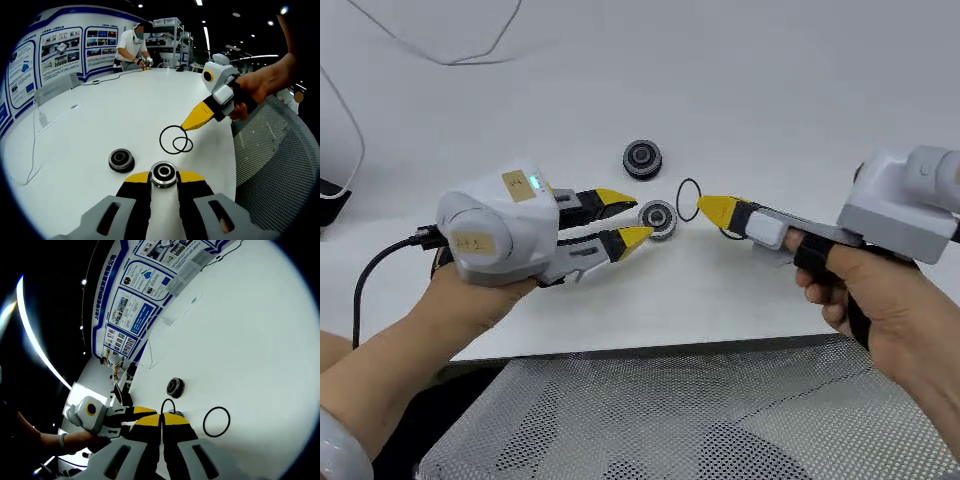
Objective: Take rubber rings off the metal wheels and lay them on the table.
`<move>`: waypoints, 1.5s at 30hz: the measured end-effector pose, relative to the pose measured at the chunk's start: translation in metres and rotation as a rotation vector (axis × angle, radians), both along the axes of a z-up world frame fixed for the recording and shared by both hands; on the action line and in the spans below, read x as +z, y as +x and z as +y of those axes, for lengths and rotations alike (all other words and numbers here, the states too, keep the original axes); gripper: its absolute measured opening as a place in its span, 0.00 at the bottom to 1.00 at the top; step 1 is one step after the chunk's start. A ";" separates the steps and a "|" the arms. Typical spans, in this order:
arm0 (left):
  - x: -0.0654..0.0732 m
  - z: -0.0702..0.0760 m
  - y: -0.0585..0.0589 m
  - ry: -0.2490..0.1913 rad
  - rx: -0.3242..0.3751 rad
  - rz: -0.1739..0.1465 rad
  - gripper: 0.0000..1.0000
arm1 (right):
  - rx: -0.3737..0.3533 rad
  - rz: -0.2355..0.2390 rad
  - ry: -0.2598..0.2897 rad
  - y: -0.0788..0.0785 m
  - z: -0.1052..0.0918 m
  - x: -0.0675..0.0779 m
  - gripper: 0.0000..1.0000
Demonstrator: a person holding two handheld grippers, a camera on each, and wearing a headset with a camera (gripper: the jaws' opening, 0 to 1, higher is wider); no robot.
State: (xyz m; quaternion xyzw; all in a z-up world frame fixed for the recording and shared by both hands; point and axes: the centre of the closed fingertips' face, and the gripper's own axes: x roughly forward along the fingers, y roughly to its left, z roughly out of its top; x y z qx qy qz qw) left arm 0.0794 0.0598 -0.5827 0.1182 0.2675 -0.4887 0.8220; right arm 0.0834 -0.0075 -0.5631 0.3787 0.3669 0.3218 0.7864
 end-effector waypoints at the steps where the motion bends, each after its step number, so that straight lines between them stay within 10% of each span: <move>1: 0.000 0.000 0.000 0.000 0.002 -0.001 0.21 | -0.008 0.008 -0.011 0.000 -0.006 -0.004 0.01; 19: -0.003 0.006 0.000 0.008 0.012 0.006 0.24 | -0.036 0.052 -0.154 -0.008 -0.034 -0.038 0.08; 35: -0.003 0.025 0.008 0.014 0.080 0.004 0.34 | 0.055 -0.047 -0.340 -0.014 -0.041 -0.043 0.21; 45: -0.003 0.041 0.011 0.014 0.131 0.003 0.37 | 0.103 -0.100 -0.353 -0.011 -0.028 -0.036 0.24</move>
